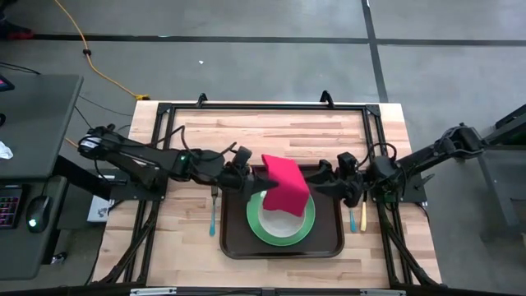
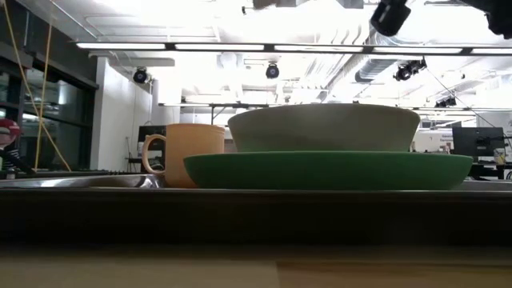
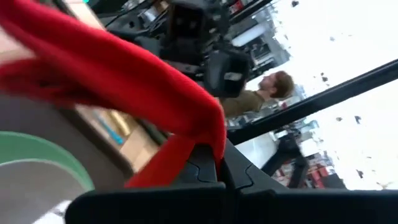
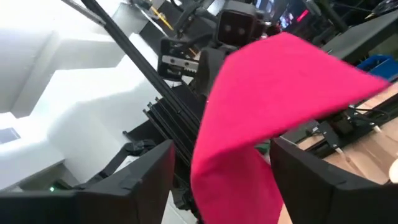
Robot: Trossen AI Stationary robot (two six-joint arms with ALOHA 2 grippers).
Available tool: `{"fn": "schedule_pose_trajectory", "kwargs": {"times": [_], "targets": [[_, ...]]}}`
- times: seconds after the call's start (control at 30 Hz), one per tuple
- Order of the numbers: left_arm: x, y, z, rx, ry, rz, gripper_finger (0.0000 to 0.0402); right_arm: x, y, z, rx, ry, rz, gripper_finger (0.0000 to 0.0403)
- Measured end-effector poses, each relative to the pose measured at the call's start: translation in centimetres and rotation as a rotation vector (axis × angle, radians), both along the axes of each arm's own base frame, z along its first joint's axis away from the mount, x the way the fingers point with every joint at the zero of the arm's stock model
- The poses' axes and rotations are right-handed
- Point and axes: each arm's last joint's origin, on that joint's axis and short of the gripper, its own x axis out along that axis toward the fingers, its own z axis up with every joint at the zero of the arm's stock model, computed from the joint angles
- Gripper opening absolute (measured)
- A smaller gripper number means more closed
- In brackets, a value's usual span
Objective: Set up tray
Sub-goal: Put the red table napkin beside the plate on the brown serving tray
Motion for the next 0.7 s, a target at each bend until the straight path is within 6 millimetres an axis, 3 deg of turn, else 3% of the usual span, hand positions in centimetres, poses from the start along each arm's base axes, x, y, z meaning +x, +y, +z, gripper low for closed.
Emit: {"fn": "schedule_pose_trajectory", "kwargs": {"times": [0.7], "targets": [[0.0, -0.1, 0.0, 0.024, -0.007, -0.022, 0.0012, 3.1, -0.2, 1.7, 0.003, 0.021, 0.088, 0.0243]]}}
